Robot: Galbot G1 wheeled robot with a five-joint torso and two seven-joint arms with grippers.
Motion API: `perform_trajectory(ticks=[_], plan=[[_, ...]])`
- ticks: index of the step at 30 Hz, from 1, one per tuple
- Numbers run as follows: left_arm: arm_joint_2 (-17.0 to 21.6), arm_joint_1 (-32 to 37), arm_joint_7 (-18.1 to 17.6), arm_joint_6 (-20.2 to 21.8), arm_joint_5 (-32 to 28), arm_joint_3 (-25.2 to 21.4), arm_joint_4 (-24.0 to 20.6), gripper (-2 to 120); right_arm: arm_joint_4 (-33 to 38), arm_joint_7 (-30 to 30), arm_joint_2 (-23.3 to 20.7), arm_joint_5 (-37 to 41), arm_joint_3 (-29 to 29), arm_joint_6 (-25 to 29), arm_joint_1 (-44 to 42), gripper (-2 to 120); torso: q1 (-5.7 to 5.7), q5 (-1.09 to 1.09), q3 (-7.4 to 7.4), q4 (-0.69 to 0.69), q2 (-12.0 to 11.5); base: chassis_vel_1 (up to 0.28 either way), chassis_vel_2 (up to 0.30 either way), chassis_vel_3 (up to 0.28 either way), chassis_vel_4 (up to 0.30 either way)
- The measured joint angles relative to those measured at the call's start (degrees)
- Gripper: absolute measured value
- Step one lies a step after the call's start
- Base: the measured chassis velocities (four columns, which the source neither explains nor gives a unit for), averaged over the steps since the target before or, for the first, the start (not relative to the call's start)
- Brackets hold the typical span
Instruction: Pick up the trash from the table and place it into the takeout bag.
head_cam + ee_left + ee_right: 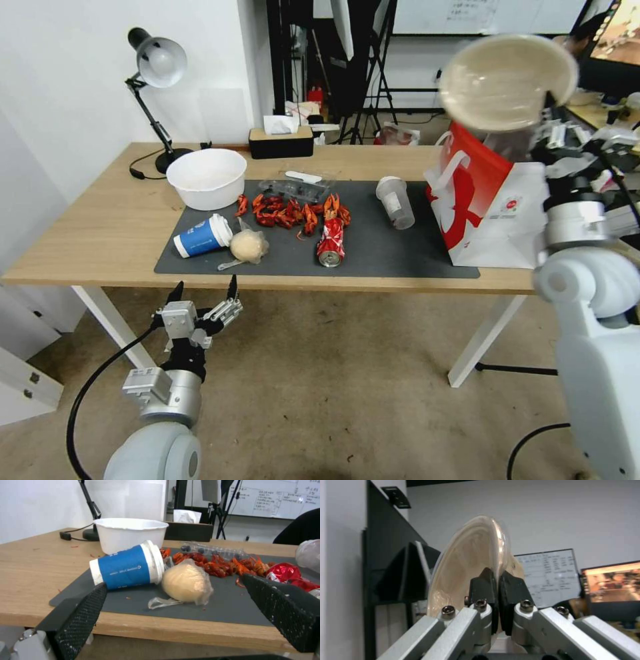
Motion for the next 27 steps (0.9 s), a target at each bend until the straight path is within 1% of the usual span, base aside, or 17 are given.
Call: perform_trajectory(ticks=[6,8,10,12,13,14,15,17,18,19,20,21,22,24,25,26,27], plan=[[0.0,-0.1,0.1,-0.3,0.0,0.1,0.2,100,-1.5,1.6,0.1,-4.1,1.3,-0.8,-0.5,0,0.0,-0.02,0.0,0.0,0.0,0.0,0.0,0.0,0.0],[0.0,0.0,0.2,-0.5,0.1,0.1,0.2,100,-1.7,2.2,0.4,-6.4,1.6,-1.9,-1.3,0,0.0,0.0,0.0,0.0,0.0,0.0,0.0,0.0,0.0],[0.0,0.0,0.2,-0.5,0.1,0.1,0.2,100,-1.7,2.5,0.6,-7.1,1.7,-2.7,-1.7,2,-0.01,-0.01,0.0,0.0,0.0,0.0,0.0,0.0,0.0],[0.0,0.0,0.2,-0.6,0.1,0.1,0.2,100,-1.7,3.0,0.8,-7.5,1.7,-3.5,-2.1,8,0.0,-0.01,0.0,0.0,0.0,0.0,0.0,0.0,0.0],[0.0,0.1,0.3,-0.7,0.1,0.1,0.2,100,-1.6,3.2,0.9,-7.7,1.7,-4.0,-2.2,14,-0.01,-0.01,0.0,0.0,0.0,0.0,0.0,0.0,0.0],[0.0,0.1,0.3,-0.7,0.1,0.1,0.2,100,-1.6,3.2,0.9,-7.7,1.7,-4.0,-2.2,14,-0.01,-0.01,0.0,0.0,0.0,0.0,0.0,0.0,0.0],[0.0,0.1,0.3,-0.7,0.1,0.1,0.2,100,-1.6,3.3,0.9,-7.7,1.6,-4.2,-2.3,21,-0.01,-0.01,0.0,0.01,0.0,0.0,0.0,0.0,0.0],[0.0,0.1,0.3,-0.7,0.1,0.1,0.2,100,-1.4,3.6,0.9,-7.5,1.6,-4.4,-2.3,29,-0.02,-0.02,0.0,0.01,0.0,0.0,0.0,0.0,0.0],[0.0,0.1,0.3,-0.7,0.1,0.1,0.2,100,-1.4,3.6,0.9,-7.5,1.6,-4.4,-2.3,29,-0.02,-0.02,0.0,0.01,0.0,0.0,0.0,0.0,0.0],[0.0,0.1,0.3,-0.7,0.1,0.1,0.2,100,-1.2,3.8,0.9,-7.0,1.5,-4.5,-2.3,35,-0.01,-0.01,0.0,0.0,0.0,0.0,0.0,0.0,0.0],[0.0,0.1,0.3,-0.8,0.1,0.1,0.2,100,-1.0,3.8,0.9,-6.7,1.5,-4.5,-2.3,36,-0.01,-0.01,0.0,0.0,0.0,0.0,0.0,0.0,0.0],[0.0,0.1,0.4,-0.8,0.1,0.1,0.2,100,0.1,3.8,0.9,-3.9,1.2,-4.4,-2.4,44,-0.02,-0.01,0.0,0.01,0.0,0.0,0.0,0.0,0.0],[0.0,0.1,0.4,-0.8,0.1,0.1,0.2,100,0.1,3.8,0.9,-3.9,1.2,-4.4,-2.4,44,-0.02,-0.01,0.0,0.01,0.0,0.0,0.0,0.0,0.0],[0.0,0.0,0.4,-0.8,0.1,0.1,0.2,100,2.6,3.2,0.9,2.5,0.6,-4.0,-2.9,53,-0.01,-0.01,0.0,0.01,0.0,0.0,0.0,0.0,0.0],[0.0,0.0,0.4,-0.8,0.1,0.1,0.2,100,5.1,2.8,1.0,6.9,0.1,-4.2,-3.5,58,-0.01,-0.03,0.0,0.01,0.0,0.0,0.0,0.0,0.0],[0.0,0.0,0.4,-0.8,0.1,0.1,0.2,100,5.1,2.8,1.0,6.9,0.1,-4.2,-3.5,58,-0.01,-0.03,0.0,0.01,0.0,0.0,0.0,0.0,0.0],[0.0,-0.1,0.4,-0.9,0.0,0.0,0.2,100,7.2,2.3,1.1,9.7,-0.3,-4.7,-4.4,62,-0.01,-0.04,0.0,0.01,0.0,0.0,0.0,0.0,0.0]])
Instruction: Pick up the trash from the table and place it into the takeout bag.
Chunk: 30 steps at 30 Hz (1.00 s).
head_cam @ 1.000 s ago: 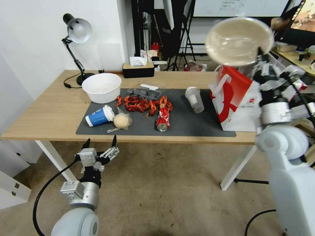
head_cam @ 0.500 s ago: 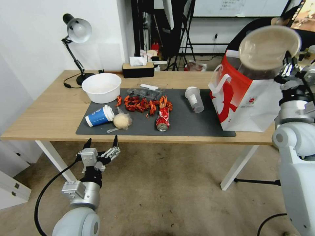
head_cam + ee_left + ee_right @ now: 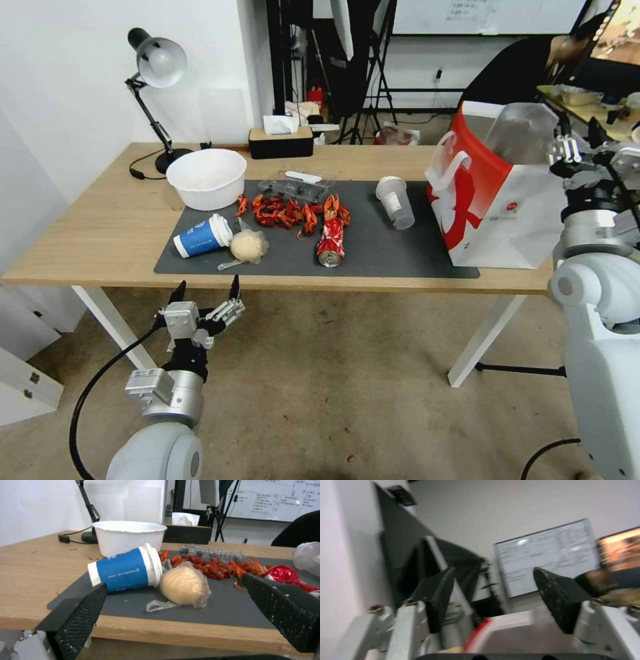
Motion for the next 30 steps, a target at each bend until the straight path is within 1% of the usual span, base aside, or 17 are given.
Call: perform_trajectory(ticks=[2,3,4,5,6,7,8,10,11,14,15,18,19,23,24,26,30], plan=[[0.0,-0.1,0.0,0.0,0.0,0.0,0.0,100,2.7,-0.8,0.3,2.1,-0.9,-1.1,-1.4,71,0.0,0.0,0.0,0.0,0.0,0.0,0.0,0.0,0.0],[0.0,-0.1,0.0,0.0,0.0,0.0,0.0,100,2.7,-0.8,0.3,2.1,-0.9,-1.1,-1.4,71,0.0,0.0,0.0,0.0,0.0,0.0,0.0,0.0,0.0],[0.0,-0.1,0.0,-0.1,0.0,0.0,0.1,100,4.7,-1.3,0.6,2.7,-1.7,-2.1,-2.7,78,-0.01,0.01,0.0,-0.01,0.0,0.0,0.0,0.0,0.0],[0.0,-0.1,0.0,-0.1,-0.1,0.0,0.1,100,5.8,-1.6,0.8,2.7,-2.3,-2.7,-3.6,81,0.0,0.01,0.0,0.0,0.0,0.0,0.0,0.0,0.0],[0.0,-0.1,0.1,-0.2,-0.1,0.0,0.1,100,7.3,-1.9,1.1,2.2,-3.1,-3.6,-5.0,88,0.0,0.01,0.0,0.0,0.0,0.0,0.0,0.0,0.0],[0.0,-0.1,0.1,-0.2,-0.1,0.0,0.1,100,7.3,-1.9,1.1,2.2,-3.1,-3.6,-5.0,88,0.0,0.01,0.0,0.0,0.0,0.0,0.0,0.0,0.0],[0.0,-0.1,0.1,-0.4,-0.1,-0.1,0.3,100,8.9,-2.4,1.7,0.0,-4.5,-4.4,-7.6,92,-0.01,0.0,0.0,0.0,0.0,0.0,0.0,0.0,0.0],[0.0,-0.2,0.2,-0.4,-0.1,-0.1,0.4,100,9.3,-2.8,1.9,-2.5,-5.5,-4.5,-10.0,99,0.0,0.02,0.0,-0.01,0.0,0.0,0.0,0.0,0.0],[0.0,-0.2,0.2,-0.4,-0.1,-0.1,0.4,100,9.3,-2.8,1.9,-2.5,-5.5,-4.5,-10.0,99,0.0,0.02,0.0,-0.01,0.0,0.0,0.0,0.0,0.0],[0.0,-0.5,0.2,-0.5,-0.2,-0.1,0.7,100,9.2,-2.4,2.3,-8.6,-7.6,-2.8,-16.0,100,0.0,0.02,0.0,0.0,0.0,0.0,0.0,0.0,0.0],[0.0,-0.5,0.2,-0.5,-0.2,-0.1,0.7,100,9.2,-2.4,2.3,-8.6,-7.6,-2.8,-16.0,100,0.0,0.02,0.0,0.0,0.0,0.0,0.0,0.0,0.0],[0.0,-0.7,0.2,-0.7,-0.2,-0.1,1.1,100,8.4,0.2,3.0,-14.2,-9.8,0.2,-22.4,100,0.0,0.02,0.0,-0.01,0.0,0.0,0.0,0.0,0.0],[0.0,-0.7,0.2,-0.7,-0.2,-0.1,1.1,100,8.4,0.2,3.0,-14.2,-9.8,0.2,-22.4,100,0.0,0.02,0.0,-0.01,0.0,0.0,0.0,0.0,0.0],[0.0,-0.9,0.2,-0.9,-0.3,-0.1,1.6,100,5.4,2.2,3.4,-19.7,-12.6,6.6,-27.7,100,-0.01,0.03,-0.01,-0.01,0.0,0.0,0.0,0.0,0.0],[0.0,-0.9,0.2,-0.9,-0.3,-0.1,1.6,100,5.4,2.2,3.4,-19.7,-12.6,6.6,-27.7,100,-0.01,0.03,-0.01,-0.01,0.0,0.0,0.0,0.0,0.0],[0.0,-0.9,0.3,-1.1,-0.3,-0.2,1.9,100,3.5,3.5,4.0,-21.7,-14.5,9.6,-29.8,100,0.0,0.03,0.0,-0.02,0.0,0.0,0.0,0.0,0.0],[0.0,-1.0,0.2,-1.3,-0.3,-0.3,2.1,100,1.8,4.2,4.6,-23.1,-16.5,11.9,-31.4,100,-0.01,0.03,0.0,-0.01,0.0,0.0,0.0,0.0,0.0]])
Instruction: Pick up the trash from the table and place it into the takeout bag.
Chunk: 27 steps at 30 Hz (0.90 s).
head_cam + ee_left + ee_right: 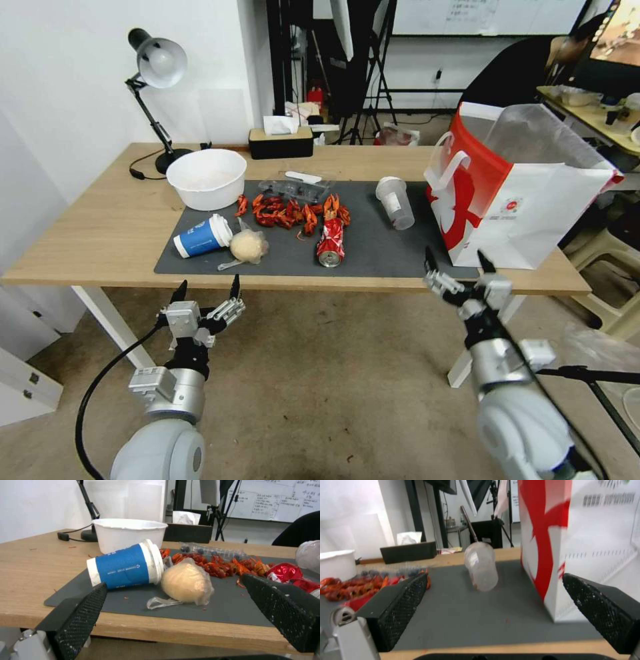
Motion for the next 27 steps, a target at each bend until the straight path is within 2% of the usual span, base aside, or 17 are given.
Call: perform_trajectory(ticks=[18,23,27], plan=[[0.0,0.0,-0.2,-0.7,0.0,-0.5,0.1,100,-1.0,1.4,0.5,-1.3,-3.0,0.1,-0.2,100,0.0,-0.01,0.0,0.0,0.0,0.0,0.0,0.0,0.0],[0.0,0.2,-0.2,-0.8,0.0,-0.6,-0.5,100,-0.7,4.1,-1.0,1.4,-6.3,-3.2,4.4,100,0.0,0.01,0.0,0.0,0.0,0.0,0.0,0.0,0.0],[0.0,0.4,-0.2,-1.1,-0.1,-0.6,-0.8,100,-1.4,6.9,-3.3,7.5,-8.2,-7.5,10.1,100,0.0,-0.01,0.01,0.0,0.0,0.0,0.0,0.0,0.0]])
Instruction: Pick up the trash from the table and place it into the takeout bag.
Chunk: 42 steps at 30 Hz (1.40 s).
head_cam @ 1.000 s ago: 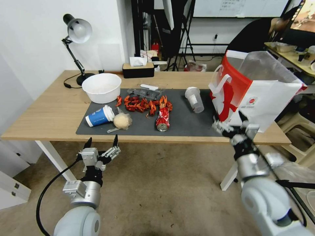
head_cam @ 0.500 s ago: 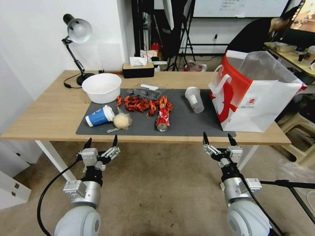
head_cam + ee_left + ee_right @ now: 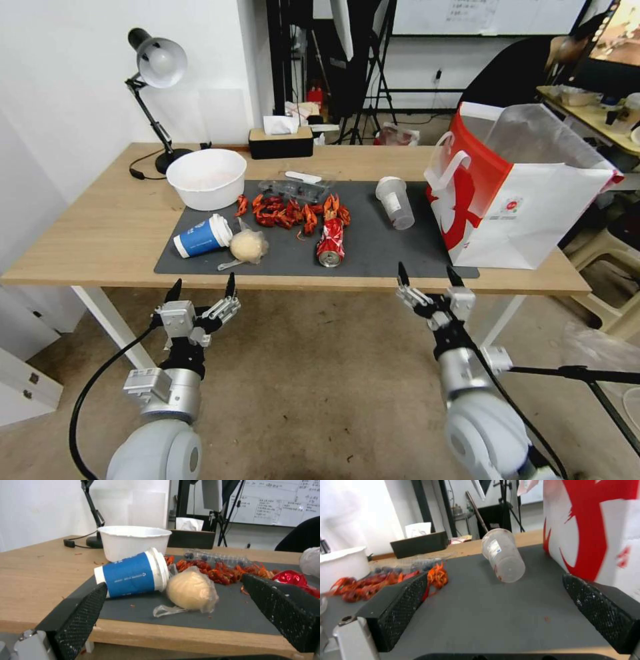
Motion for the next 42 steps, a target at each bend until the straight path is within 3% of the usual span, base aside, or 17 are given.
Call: perform_trajectory(ticks=[11,22,31,36,42], plan=[[0.0,0.1,0.0,-0.7,0.0,-0.1,0.2,100,-11.7,4.9,-3.3,13.2,-6.2,-8.6,22.5,100,0.02,0.02,0.01,0.0,0.0,0.0,0.0,0.0,0.0],[0.0,0.0,-0.1,-1.1,0.0,-0.2,1.0,100,-23.5,6.3,-2.9,19.1,-10.3,-14.5,36.1,100,0.02,0.01,0.0,0.0,0.0,0.0,0.0,0.0,0.0],[0.0,0.2,-0.2,-1.7,0.1,-0.4,1.4,100,-28.6,8.3,-1.6,23.9,-12.2,-21.9,41.2,100,0.01,0.01,0.0,0.01,0.0,0.0,0.0,0.0,0.0],[0.0,0.2,-0.3,-1.9,0.1,-0.5,1.5,100,-29.3,8.9,-1.2,24.5,-12.2,-23.4,41.3,99,0.0,0.01,0.0,0.0,0.0,0.0,0.0,0.0,0.0],[0.0,0.1,-0.3,-2.0,0.2,-0.4,1.7,100,-29.8,9.5,-1.1,24.9,-12.1,-24.3,41.2,76,0.0,0.0,-0.01,0.0,0.0,0.0,0.0,0.0,0.0]])
